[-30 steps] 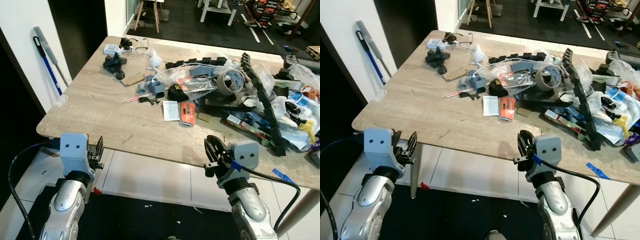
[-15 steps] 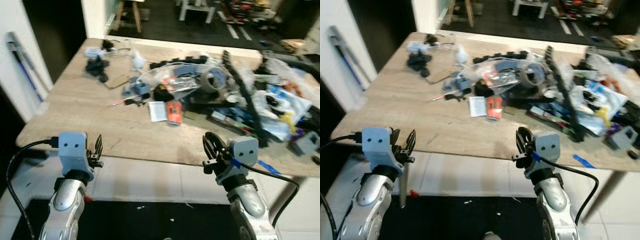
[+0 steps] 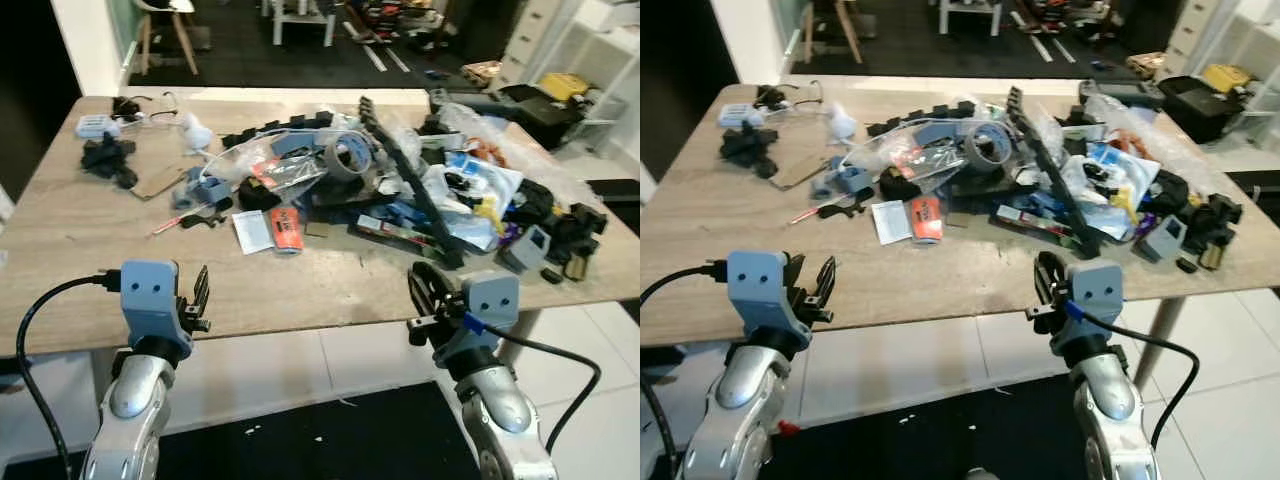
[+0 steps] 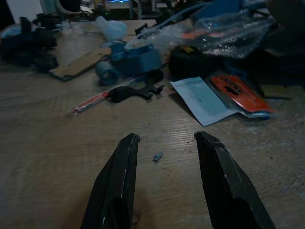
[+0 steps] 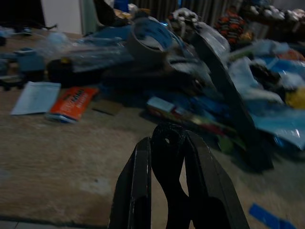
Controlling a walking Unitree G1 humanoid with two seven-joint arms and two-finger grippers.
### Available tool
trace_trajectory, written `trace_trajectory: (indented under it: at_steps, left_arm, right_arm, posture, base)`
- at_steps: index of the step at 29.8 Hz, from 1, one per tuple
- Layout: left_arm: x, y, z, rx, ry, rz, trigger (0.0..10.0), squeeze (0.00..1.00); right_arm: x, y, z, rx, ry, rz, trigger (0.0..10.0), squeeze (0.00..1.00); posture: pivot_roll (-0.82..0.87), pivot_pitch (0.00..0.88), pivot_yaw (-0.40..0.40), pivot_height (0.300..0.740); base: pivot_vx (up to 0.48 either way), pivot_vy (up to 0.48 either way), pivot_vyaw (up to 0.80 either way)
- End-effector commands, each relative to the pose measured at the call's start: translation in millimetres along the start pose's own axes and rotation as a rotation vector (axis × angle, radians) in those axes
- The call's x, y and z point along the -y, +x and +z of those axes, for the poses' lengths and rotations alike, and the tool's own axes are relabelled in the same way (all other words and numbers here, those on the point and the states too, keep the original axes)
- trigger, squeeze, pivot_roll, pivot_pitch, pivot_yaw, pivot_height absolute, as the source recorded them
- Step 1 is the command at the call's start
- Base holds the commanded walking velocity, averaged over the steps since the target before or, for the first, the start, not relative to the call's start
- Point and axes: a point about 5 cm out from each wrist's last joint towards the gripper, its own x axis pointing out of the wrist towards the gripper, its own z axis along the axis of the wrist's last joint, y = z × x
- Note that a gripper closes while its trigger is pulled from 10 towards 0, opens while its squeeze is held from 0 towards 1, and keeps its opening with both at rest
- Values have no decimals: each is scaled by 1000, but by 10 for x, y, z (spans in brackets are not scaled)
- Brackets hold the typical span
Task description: Picking trash to rubbish bin
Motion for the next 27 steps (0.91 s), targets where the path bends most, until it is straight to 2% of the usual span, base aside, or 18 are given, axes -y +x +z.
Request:
trace_trajectory:
  at_steps: [1, 27]
  left_arm:
    - [14, -8, -32, -17, -2, -5, 10000, 0]
    - [38, -14, -31, -13, -7, -8, 10000, 0]
  right_arm:
    - [27, -25, -17, -12, -3, -9, 10000, 0]
    - [21, -26, -31, -20, -3, 2, 10000, 0]
  posture:
    - [-37, 152, -41, 740]
    - [-36, 150, -46, 740]
  base:
    - [0, 0, -575]
    - [0, 0, -579]
